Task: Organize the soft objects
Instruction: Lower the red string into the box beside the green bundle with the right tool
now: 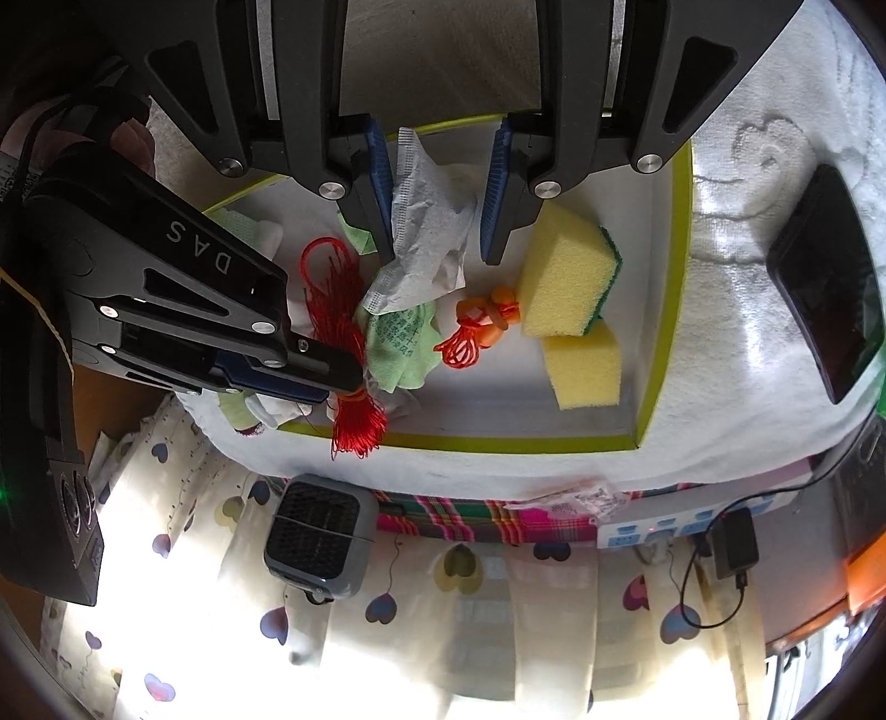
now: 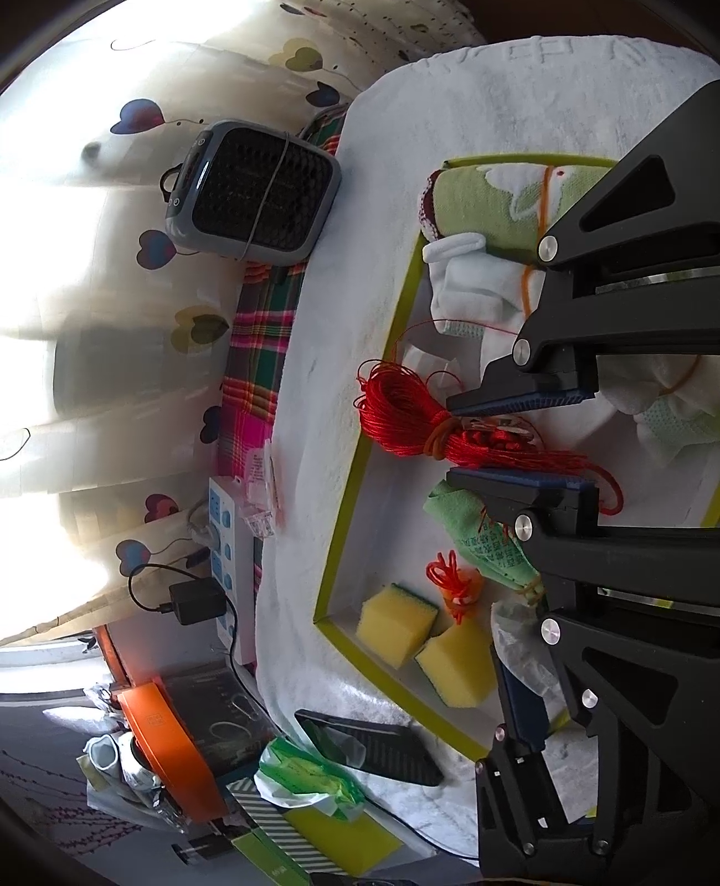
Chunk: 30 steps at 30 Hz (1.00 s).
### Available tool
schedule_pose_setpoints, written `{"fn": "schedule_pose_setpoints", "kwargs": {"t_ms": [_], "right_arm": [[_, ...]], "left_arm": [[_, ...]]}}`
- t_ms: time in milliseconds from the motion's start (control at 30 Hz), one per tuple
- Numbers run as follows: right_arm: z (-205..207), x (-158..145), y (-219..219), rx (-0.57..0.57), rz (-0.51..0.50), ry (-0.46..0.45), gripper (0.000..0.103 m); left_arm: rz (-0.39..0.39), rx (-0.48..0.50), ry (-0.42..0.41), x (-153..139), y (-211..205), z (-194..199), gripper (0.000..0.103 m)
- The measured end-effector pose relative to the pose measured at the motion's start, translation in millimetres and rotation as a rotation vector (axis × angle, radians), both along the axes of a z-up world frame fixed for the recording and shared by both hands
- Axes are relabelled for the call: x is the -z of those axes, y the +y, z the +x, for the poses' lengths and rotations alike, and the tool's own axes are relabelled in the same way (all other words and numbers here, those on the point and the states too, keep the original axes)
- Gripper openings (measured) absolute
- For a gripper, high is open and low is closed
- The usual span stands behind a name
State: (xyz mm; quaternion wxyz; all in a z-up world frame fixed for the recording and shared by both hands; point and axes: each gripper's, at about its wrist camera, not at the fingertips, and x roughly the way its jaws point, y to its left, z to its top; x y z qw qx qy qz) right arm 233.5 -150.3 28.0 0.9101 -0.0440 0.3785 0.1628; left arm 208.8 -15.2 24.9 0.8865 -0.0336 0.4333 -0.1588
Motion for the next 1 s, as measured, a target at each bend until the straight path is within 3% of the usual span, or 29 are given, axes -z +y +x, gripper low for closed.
{"fn": "schedule_pose_setpoints", "kwargs": {"t_ms": [300, 400, 1000], "right_arm": [[-0.5, -0.6, -1.5, 0.002, 0.024, 0.003, 0.026], [-0.8, -0.4, -1.4, 0.0, 0.027, 0.004, 0.032], [-14.2, -7.2, -4.5, 0.018, 0.055, -0.007, 0.041]], "left_arm": [[0.005, -0.014, -0.003, -0.9, 0.8, -0.3, 0.04], [0.006, -0.017, -0.005, -1.5, 1.5, -0.4, 0.041], [-0.002, -0.056, -0.044, -15.7, 10.5, -14.3, 0.048]]}}
